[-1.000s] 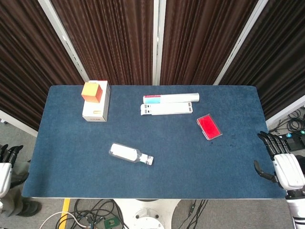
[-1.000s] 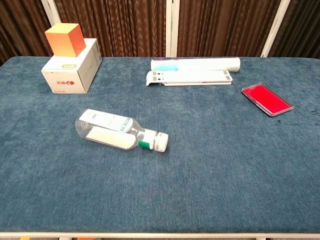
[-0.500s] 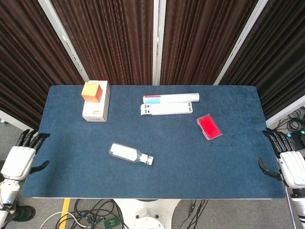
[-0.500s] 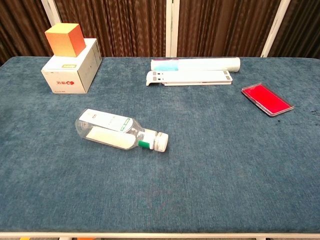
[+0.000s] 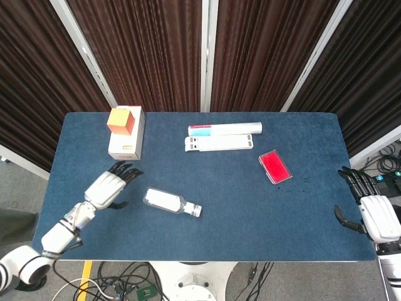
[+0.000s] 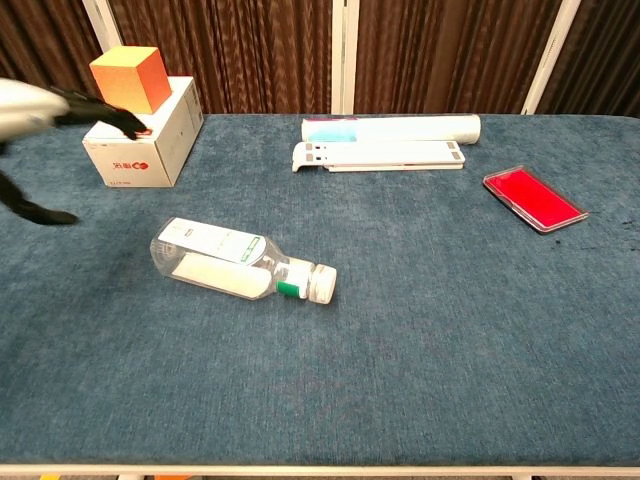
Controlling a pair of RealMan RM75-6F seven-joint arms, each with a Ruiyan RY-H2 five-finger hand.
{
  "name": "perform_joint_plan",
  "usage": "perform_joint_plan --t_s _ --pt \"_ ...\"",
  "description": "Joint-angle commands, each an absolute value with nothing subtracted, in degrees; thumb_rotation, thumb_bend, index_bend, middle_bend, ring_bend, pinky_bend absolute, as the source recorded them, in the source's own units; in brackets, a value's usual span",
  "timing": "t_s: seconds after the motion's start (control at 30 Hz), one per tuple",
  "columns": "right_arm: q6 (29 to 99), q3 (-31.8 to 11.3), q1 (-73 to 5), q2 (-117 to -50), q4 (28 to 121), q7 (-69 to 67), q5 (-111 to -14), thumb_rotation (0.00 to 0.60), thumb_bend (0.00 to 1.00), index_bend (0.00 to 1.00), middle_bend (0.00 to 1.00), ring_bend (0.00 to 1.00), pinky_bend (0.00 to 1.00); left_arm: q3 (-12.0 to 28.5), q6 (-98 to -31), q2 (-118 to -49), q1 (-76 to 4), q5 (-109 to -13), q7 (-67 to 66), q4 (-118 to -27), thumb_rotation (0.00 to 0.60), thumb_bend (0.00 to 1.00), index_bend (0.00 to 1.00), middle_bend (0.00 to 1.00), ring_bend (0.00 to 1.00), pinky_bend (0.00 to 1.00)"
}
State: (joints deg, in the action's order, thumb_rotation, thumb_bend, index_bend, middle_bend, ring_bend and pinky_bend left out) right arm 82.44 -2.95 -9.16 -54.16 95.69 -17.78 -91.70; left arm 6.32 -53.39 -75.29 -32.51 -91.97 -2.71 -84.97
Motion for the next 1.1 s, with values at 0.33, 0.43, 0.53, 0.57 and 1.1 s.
perform_joint_plan --t_s 0.33,0.43,0.53,0.57,1.1 --pt "81.6 -2.7 -9.3 -54.2 95.8 -17.3 -90.9 0.6 0.38 0.0 0.03 0.0 0.0 5.9 -44.5 -88.8 -40.2 -85.4 -7.5 -76.3 0.6 0.19 0.14 0.12 0.06 0.09" --pt "81.5 -2.7 -9.3 -54.2 95.9 -17.3 -90.8 0.6 0.38 0.0 0.03 0.0 0.0 5.6 -44.1 -90.4 -40.9 -84.5 -7.5 -74.8 0.6 0.19 0.18 0.15 0.08 0.13" --pt "81.4 -2.7 -9.3 -54.2 96.1 -17.2 -90.6 0.6 0.38 0.0 0.03 0.0 0.0 5.3 -44.6 -91.9 -40.9 -83.8 -6.4 -73.4 0.6 0.21 0.25 0.21 0.13 0.18" --pt "81.3 -2.7 -9.3 -54.1 96.1 -17.1 -90.5 0.6 0.38 0.0 0.03 0.0 0.0 5.3 -45.4 -92.6 -40.7 -83.9 -5.3 -72.9 0.6 0.21 0.27 0.23 0.15 0.19" --pt "75.0 -2.2 -15.3 -48.4 102.2 -20.3 -97.1 0.6 0.39 0.0 0.05 0.0 0.0 2.4 -64.1 -96.5 -35.3 -91.4 31.8 -67.7 0.6 0.36 0.55 0.52 0.42 0.45"
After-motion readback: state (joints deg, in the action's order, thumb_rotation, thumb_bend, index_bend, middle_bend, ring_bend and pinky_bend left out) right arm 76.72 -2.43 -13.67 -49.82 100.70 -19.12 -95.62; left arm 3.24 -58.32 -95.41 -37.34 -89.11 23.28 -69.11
